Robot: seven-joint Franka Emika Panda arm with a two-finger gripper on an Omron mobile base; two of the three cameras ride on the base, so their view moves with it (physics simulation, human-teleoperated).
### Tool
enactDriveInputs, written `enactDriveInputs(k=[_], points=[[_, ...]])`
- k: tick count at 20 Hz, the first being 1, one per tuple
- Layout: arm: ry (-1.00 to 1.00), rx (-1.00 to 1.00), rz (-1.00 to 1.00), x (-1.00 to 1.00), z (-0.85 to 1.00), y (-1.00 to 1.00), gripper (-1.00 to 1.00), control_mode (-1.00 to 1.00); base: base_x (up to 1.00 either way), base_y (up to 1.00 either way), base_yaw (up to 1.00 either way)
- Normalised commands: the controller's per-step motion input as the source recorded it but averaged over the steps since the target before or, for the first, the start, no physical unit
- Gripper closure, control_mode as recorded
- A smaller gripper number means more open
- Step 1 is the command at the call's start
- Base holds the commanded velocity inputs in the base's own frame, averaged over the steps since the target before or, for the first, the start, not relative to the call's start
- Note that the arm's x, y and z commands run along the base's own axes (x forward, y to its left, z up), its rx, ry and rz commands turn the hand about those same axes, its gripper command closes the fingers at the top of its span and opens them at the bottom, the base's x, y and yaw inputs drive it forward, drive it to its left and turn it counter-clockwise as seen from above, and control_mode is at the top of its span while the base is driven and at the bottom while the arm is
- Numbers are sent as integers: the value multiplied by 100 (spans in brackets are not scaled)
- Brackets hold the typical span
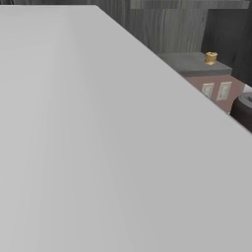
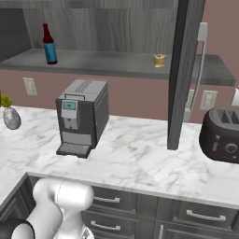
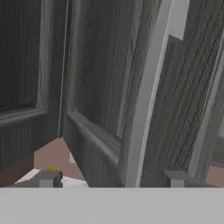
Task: Get the candle and the beer from the cabinet and move them to the dining counter.
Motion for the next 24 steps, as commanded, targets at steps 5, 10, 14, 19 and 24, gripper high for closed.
enactDriveInputs(k=[5, 10, 14, 19, 24], points=[[-1, 12, 11, -33, 16, -43, -100, -100, 0, 0, 0], [0, 18, 14, -21, 9, -66, -100, -100, 0, 0, 0], [0, 20, 15, 0, -2, -82, -100, -100, 0, 0, 0], [0, 21, 17, -3, -2, -90, -100, -100, 0, 0, 0], [0, 19, 15, -1, -11, -67, -100, -100, 0, 0, 0]])
